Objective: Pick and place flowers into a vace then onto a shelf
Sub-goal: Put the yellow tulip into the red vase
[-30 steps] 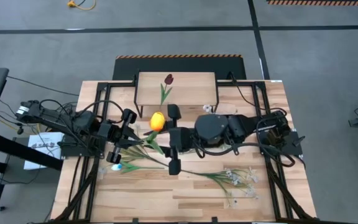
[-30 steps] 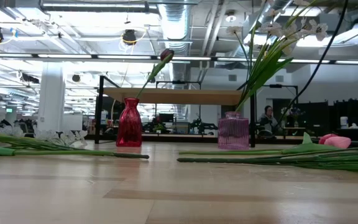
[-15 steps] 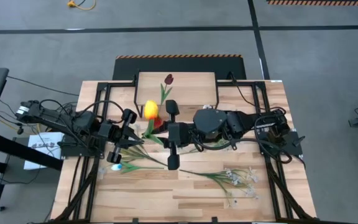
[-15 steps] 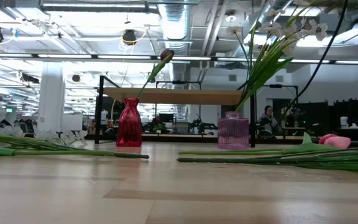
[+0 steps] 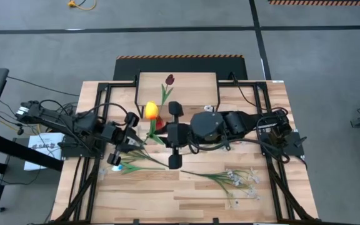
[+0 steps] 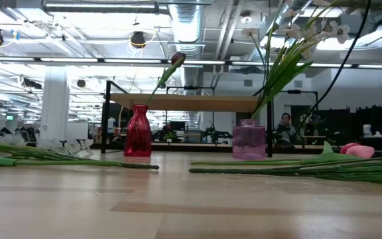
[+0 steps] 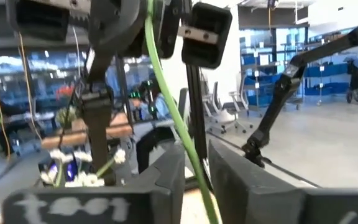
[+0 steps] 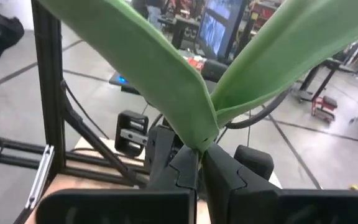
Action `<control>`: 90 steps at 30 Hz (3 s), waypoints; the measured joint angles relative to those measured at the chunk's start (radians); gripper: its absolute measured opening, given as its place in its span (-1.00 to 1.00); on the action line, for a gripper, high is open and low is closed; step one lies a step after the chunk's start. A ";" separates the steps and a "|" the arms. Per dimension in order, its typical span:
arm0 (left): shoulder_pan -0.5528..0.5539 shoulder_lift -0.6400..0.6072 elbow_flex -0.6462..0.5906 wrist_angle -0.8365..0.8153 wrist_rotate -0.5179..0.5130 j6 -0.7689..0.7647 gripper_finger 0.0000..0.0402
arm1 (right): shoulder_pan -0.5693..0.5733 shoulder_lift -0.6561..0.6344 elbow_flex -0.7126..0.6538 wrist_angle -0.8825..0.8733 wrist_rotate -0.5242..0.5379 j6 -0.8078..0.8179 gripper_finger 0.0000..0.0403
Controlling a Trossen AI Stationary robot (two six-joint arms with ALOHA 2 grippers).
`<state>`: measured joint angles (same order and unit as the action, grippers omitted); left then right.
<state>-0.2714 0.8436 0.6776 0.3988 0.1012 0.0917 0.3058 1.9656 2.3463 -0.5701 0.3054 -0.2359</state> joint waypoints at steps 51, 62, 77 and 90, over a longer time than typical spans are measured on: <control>0.004 0.172 0.199 -0.226 0.007 -0.049 -0.48 | 0.021 0.003 -0.016 -0.121 -0.100 0.105 -1.00; 0.003 0.172 0.199 -0.225 -0.042 -0.017 -0.98 | 0.021 0.003 -0.016 -0.122 -0.097 0.105 -0.98; 0.004 0.169 0.199 -0.232 -0.110 -0.015 -1.00 | 0.021 -0.004 -0.016 -0.308 -0.044 0.168 0.06; 0.019 0.086 0.182 -0.223 -0.468 0.074 -1.00 | 0.031 -0.036 -0.016 -0.619 0.073 0.361 0.29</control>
<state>-0.2524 0.9295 0.8600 0.1762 -0.3672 0.1660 0.3371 1.9297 2.3303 -1.1893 0.3783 0.1251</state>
